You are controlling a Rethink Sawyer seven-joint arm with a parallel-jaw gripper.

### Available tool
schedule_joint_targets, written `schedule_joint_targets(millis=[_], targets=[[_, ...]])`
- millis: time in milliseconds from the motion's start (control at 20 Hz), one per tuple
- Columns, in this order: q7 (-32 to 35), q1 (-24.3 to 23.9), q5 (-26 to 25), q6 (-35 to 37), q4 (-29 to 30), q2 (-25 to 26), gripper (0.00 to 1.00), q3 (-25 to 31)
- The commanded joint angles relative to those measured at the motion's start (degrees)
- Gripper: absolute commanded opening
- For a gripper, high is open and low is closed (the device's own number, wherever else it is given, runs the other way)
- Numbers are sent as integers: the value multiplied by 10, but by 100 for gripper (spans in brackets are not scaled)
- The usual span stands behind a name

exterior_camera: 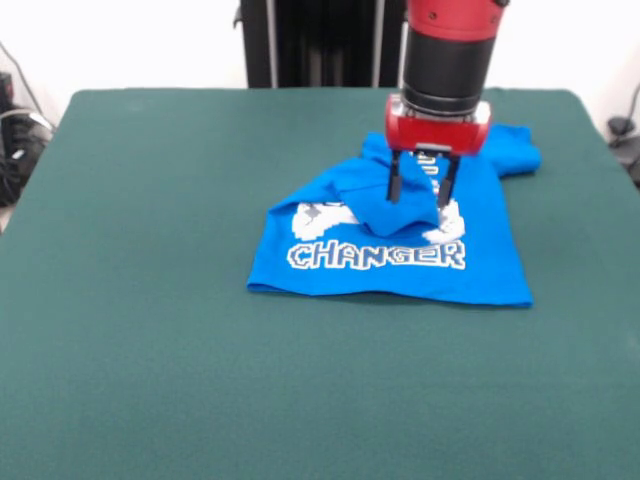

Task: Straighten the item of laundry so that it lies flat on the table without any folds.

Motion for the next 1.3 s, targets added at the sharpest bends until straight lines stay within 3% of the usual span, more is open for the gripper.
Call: schedule_joint_targets(millis=[50, 600, 1300], targets=[[34, 16, -14, 1, -25, 36, 100, 68], [27, 6, -22, -22, -32, 64, 100, 77], [41, 11, -17, 0, -15, 38, 100, 89]])
